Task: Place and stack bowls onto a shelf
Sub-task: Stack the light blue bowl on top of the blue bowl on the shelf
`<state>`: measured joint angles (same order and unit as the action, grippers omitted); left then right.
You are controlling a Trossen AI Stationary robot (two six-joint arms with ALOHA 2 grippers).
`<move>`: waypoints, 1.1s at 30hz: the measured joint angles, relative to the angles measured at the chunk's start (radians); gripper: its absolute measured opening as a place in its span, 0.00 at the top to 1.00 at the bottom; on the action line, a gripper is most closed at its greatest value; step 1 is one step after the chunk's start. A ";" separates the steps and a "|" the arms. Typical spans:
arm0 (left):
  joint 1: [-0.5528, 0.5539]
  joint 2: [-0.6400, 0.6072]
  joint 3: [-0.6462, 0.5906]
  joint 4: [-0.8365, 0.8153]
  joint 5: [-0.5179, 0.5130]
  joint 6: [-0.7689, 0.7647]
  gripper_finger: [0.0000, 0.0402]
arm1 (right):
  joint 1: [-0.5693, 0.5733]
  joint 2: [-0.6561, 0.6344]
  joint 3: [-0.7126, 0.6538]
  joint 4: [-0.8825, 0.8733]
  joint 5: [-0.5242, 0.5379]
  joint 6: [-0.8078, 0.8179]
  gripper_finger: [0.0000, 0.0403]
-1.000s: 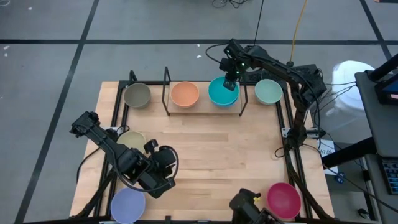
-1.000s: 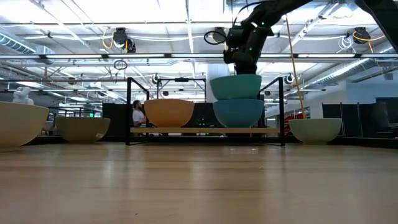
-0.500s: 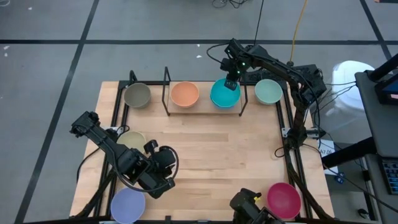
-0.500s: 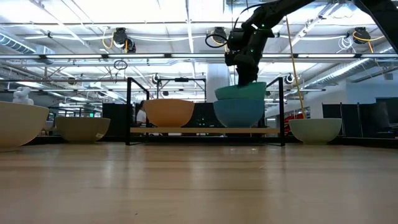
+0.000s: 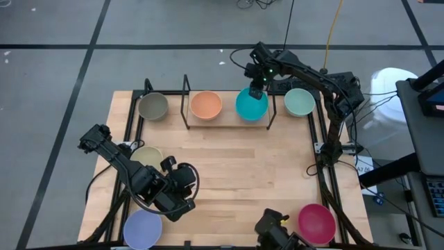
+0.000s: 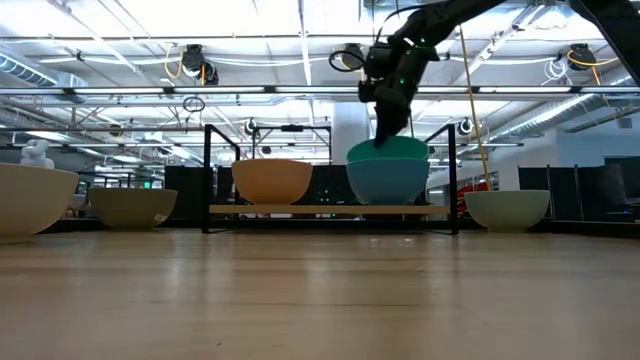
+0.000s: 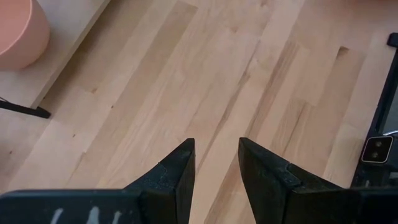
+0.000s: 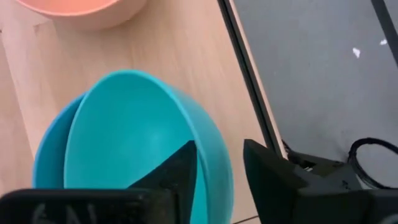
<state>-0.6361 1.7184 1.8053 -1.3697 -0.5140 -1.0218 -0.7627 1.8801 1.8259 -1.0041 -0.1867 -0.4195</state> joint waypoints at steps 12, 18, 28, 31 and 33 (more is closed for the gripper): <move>0.000 0.000 0.000 -0.001 0.000 0.023 0.68 | 0.083 0.000 0.000 0.017 0.002 -0.120 0.63; 0.000 0.000 0.000 0.000 0.000 0.023 0.68 | 0.115 -0.017 -0.001 0.076 0.086 -0.179 0.63; 0.000 0.000 0.000 -0.001 0.000 0.022 0.68 | 0.136 -0.032 -0.001 0.118 0.368 -0.192 0.66; 0.000 0.000 0.000 -0.003 0.000 0.022 0.68 | 0.137 -0.032 -0.001 0.088 0.369 -0.191 0.72; 0.000 0.000 0.000 -0.004 0.000 0.022 0.68 | 0.137 -0.032 -0.001 0.078 0.368 -0.193 0.78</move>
<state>-0.6361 1.7184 1.8053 -1.3738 -0.5140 -0.9997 -0.6262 1.8481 1.8252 -0.9257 0.1810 -0.6128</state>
